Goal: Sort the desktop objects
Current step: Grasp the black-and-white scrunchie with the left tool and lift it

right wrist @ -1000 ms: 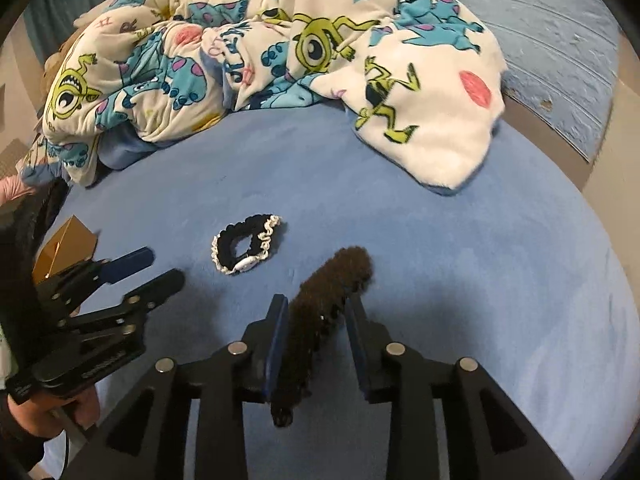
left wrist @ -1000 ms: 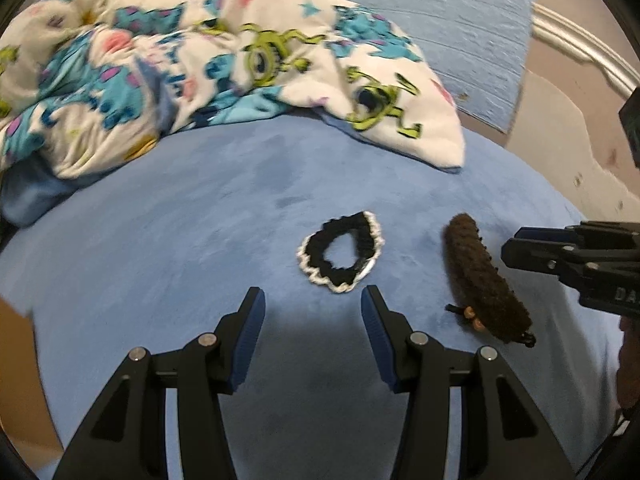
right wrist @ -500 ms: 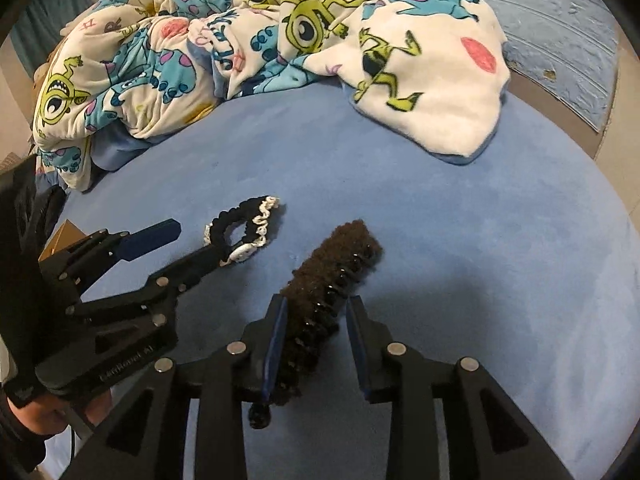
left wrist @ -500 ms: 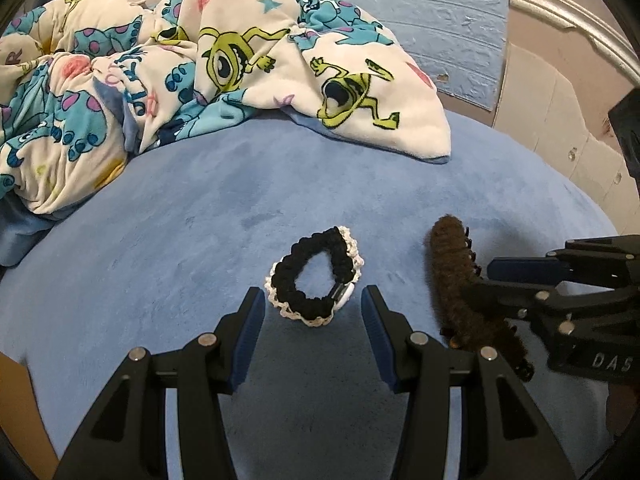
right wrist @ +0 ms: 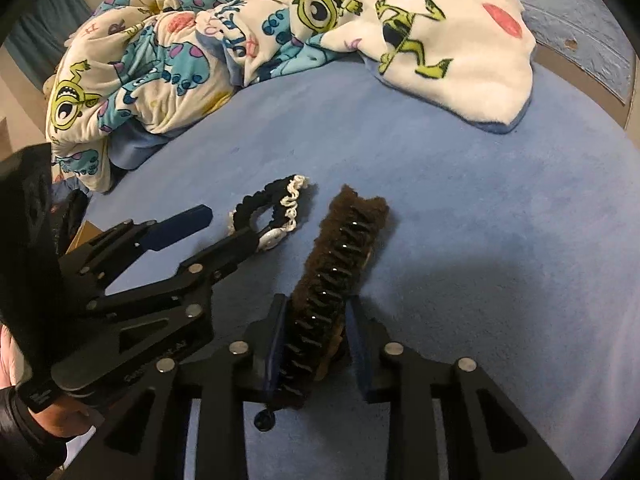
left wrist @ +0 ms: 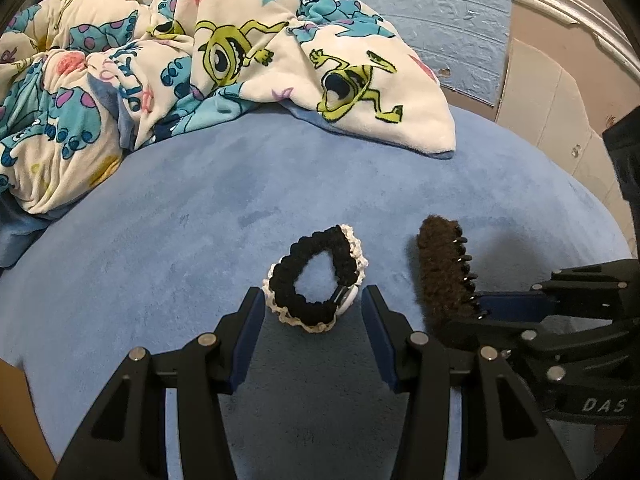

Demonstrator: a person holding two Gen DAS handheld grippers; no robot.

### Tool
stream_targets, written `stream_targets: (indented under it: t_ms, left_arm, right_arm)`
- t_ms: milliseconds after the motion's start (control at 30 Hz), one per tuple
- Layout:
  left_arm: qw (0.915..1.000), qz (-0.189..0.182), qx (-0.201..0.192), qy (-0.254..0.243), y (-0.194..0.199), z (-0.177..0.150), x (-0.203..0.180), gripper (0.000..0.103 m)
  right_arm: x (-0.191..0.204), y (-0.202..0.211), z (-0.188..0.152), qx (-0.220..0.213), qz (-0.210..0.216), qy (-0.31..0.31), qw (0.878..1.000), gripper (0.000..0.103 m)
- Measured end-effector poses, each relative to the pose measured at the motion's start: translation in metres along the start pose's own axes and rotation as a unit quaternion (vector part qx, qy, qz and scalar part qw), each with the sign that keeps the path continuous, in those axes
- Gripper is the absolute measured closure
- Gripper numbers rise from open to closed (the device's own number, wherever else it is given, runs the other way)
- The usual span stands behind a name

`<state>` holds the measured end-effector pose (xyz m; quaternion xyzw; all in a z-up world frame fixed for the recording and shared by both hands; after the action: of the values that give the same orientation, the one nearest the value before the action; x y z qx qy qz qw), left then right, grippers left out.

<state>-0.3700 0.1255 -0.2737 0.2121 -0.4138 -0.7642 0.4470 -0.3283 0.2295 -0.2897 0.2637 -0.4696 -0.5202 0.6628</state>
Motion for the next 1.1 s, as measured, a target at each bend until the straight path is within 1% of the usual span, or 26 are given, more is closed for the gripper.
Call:
stream_targets:
  t_ms: [100, 267, 467, 600, 767, 867, 933, 967, 1000, 1033, 1100]
  left_arm:
    - [1.0000, 0.001, 0.001, -0.004, -0.002, 0.000, -0.002, 0.052]
    - [0.9999, -0.007, -0.001, -0.012, -0.004, 0.003, -0.008, 0.052]
    - [0.9997, -0.013, 0.006, -0.018, -0.013, 0.005, -0.014, 0.052]
    - [0.9994, 0.001, 0.021, -0.027, -0.024, 0.006, -0.014, 0.052]
    - [0.9993, 0.010, 0.031, -0.021, -0.033, 0.006, -0.006, 0.052]
    - [0.9990, 0.015, 0.032, -0.027, -0.035, 0.006, -0.007, 0.062]
    - [0.9989, 0.021, 0.030, -0.030, -0.035, 0.006, -0.007, 0.076]
    - [0.9988, 0.024, 0.030, -0.031, -0.034, 0.006, -0.007, 0.080]
    - [0.9988, 0.025, 0.029, -0.031, -0.034, 0.006, -0.007, 0.090]
    - [0.9988, 0.021, 0.030, -0.031, -0.033, 0.006, -0.008, 0.090]
    - [0.9984, 0.026, 0.031, -0.039, -0.032, 0.005, -0.013, 0.090]
  right_arm:
    - [0.002, 0.010, 0.000, -0.012, 0.009, 0.002, 1.000, 0.079]
    - [-0.004, 0.033, -0.001, -0.037, 0.004, -0.004, 0.999, 0.079]
    - [-0.014, 0.053, 0.002, -0.054, 0.001, -0.016, 0.998, 0.079]
    - [-0.015, 0.063, 0.005, -0.064, 0.002, -0.016, 0.998, 0.079]
    - [-0.014, 0.069, 0.006, -0.070, 0.004, -0.013, 0.997, 0.079]
    - [-0.015, 0.070, 0.006, -0.069, 0.004, -0.012, 0.998, 0.079]
    - [-0.013, 0.070, 0.005, -0.068, 0.004, -0.011, 0.998, 0.079]
    - [-0.013, 0.070, 0.005, -0.068, 0.003, -0.010, 0.998, 0.079]
    - [-0.012, 0.069, 0.005, -0.067, 0.002, -0.011, 0.998, 0.079]
    - [-0.012, 0.069, 0.004, -0.065, 0.002, -0.011, 0.998, 0.079]
    - [-0.011, 0.069, 0.005, -0.065, 0.000, -0.009, 0.998, 0.079]
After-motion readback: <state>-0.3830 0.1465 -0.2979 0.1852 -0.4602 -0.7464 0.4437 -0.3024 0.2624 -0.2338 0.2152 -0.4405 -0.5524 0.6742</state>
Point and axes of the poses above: each gripper's, at about its wrist camera, not at the fingertips, and y roughly against the way its jaws point, x to its left, z to its top, the point moved 5 cm from there along -y, roughly the way its jaws point, and after that the axes turned 6 degrees about x, right-handed, at the moved point
